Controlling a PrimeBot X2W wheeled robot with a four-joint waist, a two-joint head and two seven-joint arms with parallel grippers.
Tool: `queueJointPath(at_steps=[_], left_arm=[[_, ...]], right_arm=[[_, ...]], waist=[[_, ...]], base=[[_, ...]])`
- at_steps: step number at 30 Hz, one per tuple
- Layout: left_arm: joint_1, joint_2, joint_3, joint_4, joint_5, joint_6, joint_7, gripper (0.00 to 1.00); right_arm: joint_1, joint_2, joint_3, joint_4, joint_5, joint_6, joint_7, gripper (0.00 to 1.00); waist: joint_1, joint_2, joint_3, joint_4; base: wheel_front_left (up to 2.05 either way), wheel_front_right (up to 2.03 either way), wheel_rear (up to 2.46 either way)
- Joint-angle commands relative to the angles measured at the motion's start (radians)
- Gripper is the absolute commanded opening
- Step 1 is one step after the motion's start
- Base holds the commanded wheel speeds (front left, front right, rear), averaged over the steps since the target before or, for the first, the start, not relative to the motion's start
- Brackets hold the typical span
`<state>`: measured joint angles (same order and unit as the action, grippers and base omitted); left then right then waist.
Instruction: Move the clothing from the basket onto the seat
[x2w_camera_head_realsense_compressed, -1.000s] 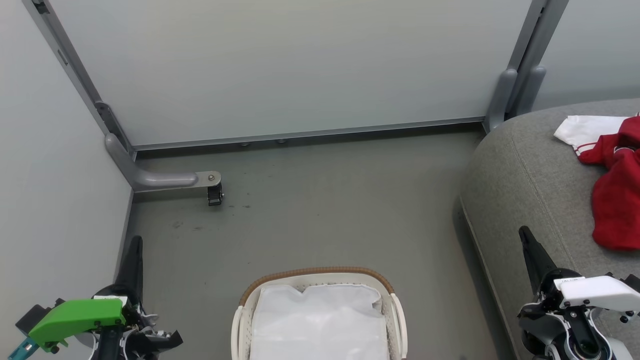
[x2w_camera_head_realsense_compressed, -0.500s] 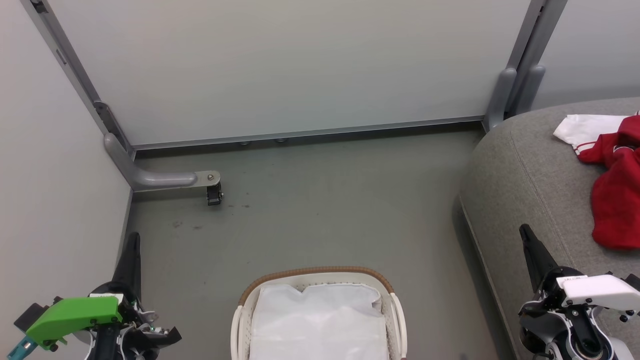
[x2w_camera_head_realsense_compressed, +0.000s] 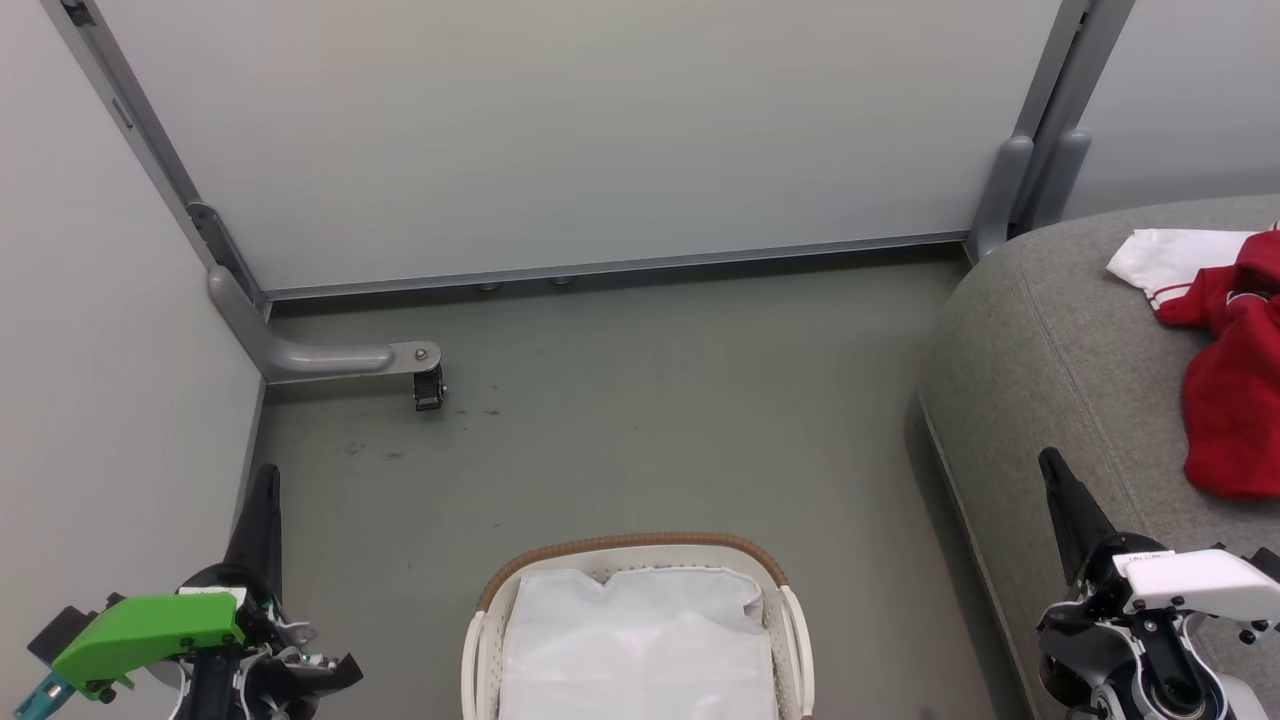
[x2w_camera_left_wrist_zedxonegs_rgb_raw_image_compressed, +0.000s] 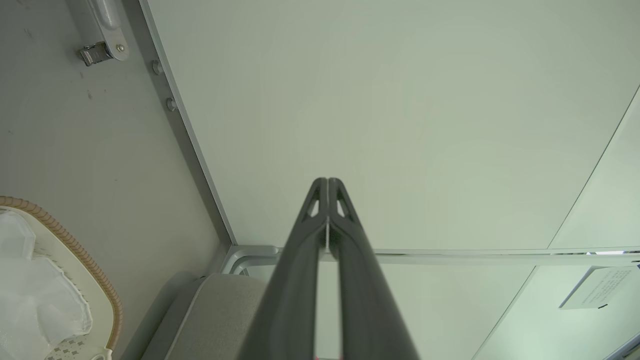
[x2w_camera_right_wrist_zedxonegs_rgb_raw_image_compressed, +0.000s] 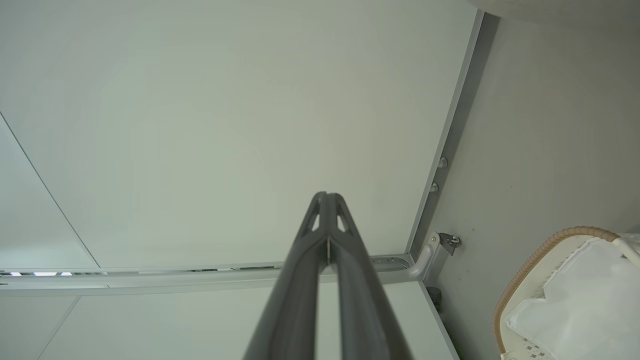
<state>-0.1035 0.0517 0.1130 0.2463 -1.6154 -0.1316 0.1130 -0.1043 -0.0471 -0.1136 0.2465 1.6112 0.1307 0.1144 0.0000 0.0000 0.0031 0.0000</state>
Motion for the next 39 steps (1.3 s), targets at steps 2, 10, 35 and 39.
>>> queueJointPath(at_steps=[2,10,35,39], left_arm=[[-0.011,-0.001,0.003,-0.002,0.001,-0.001,0.002,0.0],[-0.011,-0.001,0.004,-0.002,0.002,-0.001,0.003,0.0],[-0.011,-0.002,0.005,-0.002,0.003,-0.001,0.004,0.0],[-0.011,-0.002,0.005,-0.002,0.004,-0.001,0.004,0.0]], right_arm=[[-0.009,-0.006,-0.002,-0.004,0.003,0.0,0.003,0.0],[-0.009,-0.006,-0.002,-0.004,0.003,0.0,0.003,0.0],[-0.009,-0.006,-0.002,-0.004,0.003,0.0,0.003,0.0],[-0.009,-0.006,-0.002,-0.004,0.003,0.0,0.003,0.0]], waist=[[0.0,0.0,0.0,0.0],[0.0,0.0,0.0,0.0],[0.0,0.0,0.0,0.0],[0.0,0.0,0.0,0.0]], base=[[0.0,0.0,0.0],[0.0,0.0,0.0],[0.0,0.0,0.0],[0.0,0.0,0.0]])
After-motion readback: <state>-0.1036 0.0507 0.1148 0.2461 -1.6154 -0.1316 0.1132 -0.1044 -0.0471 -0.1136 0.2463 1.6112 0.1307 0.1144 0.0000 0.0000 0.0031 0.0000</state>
